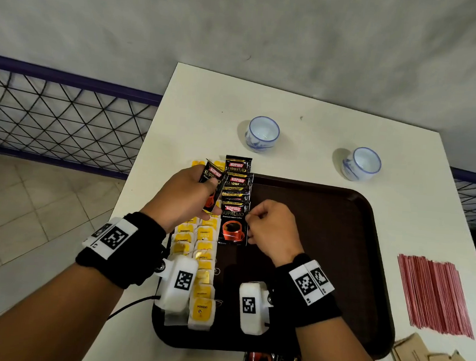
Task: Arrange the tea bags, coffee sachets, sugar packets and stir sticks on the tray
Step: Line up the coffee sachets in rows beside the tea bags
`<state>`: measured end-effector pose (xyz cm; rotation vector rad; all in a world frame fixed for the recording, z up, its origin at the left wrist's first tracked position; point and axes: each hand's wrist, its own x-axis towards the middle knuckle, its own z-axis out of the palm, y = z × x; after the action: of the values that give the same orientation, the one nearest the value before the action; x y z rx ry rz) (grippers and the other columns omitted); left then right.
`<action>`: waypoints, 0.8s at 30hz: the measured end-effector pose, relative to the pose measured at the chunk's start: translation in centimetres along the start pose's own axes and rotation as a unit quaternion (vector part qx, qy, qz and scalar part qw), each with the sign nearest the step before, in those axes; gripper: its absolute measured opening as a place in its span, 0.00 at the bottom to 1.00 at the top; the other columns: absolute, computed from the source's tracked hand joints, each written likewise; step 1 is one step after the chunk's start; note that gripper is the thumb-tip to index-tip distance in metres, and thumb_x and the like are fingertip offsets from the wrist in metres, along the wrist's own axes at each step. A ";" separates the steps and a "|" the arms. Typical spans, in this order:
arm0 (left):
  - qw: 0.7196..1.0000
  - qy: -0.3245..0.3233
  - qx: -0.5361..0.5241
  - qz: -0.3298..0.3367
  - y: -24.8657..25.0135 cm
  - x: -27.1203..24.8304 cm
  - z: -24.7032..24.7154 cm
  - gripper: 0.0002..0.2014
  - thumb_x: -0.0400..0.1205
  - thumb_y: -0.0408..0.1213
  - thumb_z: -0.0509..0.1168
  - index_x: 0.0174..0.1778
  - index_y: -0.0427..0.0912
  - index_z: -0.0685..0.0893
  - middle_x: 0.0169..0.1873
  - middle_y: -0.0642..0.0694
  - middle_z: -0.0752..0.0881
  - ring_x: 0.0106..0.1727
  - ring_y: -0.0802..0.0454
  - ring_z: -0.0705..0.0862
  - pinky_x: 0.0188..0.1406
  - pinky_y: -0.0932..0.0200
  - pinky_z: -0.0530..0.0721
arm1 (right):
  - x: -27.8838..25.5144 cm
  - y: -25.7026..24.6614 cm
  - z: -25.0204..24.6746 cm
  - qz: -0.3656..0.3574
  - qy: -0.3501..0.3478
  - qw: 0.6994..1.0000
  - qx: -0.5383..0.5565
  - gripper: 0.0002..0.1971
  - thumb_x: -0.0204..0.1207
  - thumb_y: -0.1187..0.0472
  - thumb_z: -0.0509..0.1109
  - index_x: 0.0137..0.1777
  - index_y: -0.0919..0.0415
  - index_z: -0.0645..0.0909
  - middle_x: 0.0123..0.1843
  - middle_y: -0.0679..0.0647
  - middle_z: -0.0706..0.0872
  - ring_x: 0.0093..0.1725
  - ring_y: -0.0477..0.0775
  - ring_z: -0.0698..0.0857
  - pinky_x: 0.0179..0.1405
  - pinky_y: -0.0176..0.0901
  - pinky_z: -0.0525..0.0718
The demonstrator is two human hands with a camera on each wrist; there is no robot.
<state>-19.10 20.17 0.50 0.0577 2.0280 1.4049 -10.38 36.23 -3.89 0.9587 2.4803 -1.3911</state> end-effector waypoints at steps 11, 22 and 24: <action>0.972 -0.040 -0.228 -0.034 -1.8 -3.1 -0.5 0.16 0.87 0.24 0.57 0.64 0.40 0.84 0.53 0.38 0.93 0.53 0.35 0.93 0.48 0.47 0.91 | -0.4 -0.2 -1.3 -0.040 0.016 0.999 0.019 0.08 0.78 0.61 0.73 0.37 0.50 0.85 0.36 0.48 0.89 0.39 0.51 0.90 0.41 0.54 0.91; 0.995 -0.019 -0.078 0.054 -4.7 -5.8 2.0 0.12 0.83 0.29 0.71 0.56 0.51 0.92 0.46 0.45 0.94 0.47 0.48 0.93 0.35 0.54 0.89 | -3.2 -1.6 -2.2 -0.106 -0.117 0.951 0.267 0.06 0.78 0.70 0.75 0.53 0.63 0.87 0.36 0.61 0.86 0.26 0.52 0.82 0.19 0.39 0.73; 0.995 -0.021 -0.075 0.055 -4.8 -6.2 2.1 0.13 0.82 0.28 0.72 0.56 0.50 0.92 0.45 0.45 0.94 0.46 0.49 0.94 0.34 0.55 0.90 | -3.4 -1.5 -2.2 -0.121 -0.098 0.953 0.261 0.05 0.77 0.71 0.75 0.50 0.62 0.87 0.35 0.63 0.84 0.25 0.52 0.82 0.17 0.38 0.73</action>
<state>-11.62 17.45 -0.92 0.1334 1.9042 1.6084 -8.24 35.87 -0.17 0.5516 2.1771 -2.1720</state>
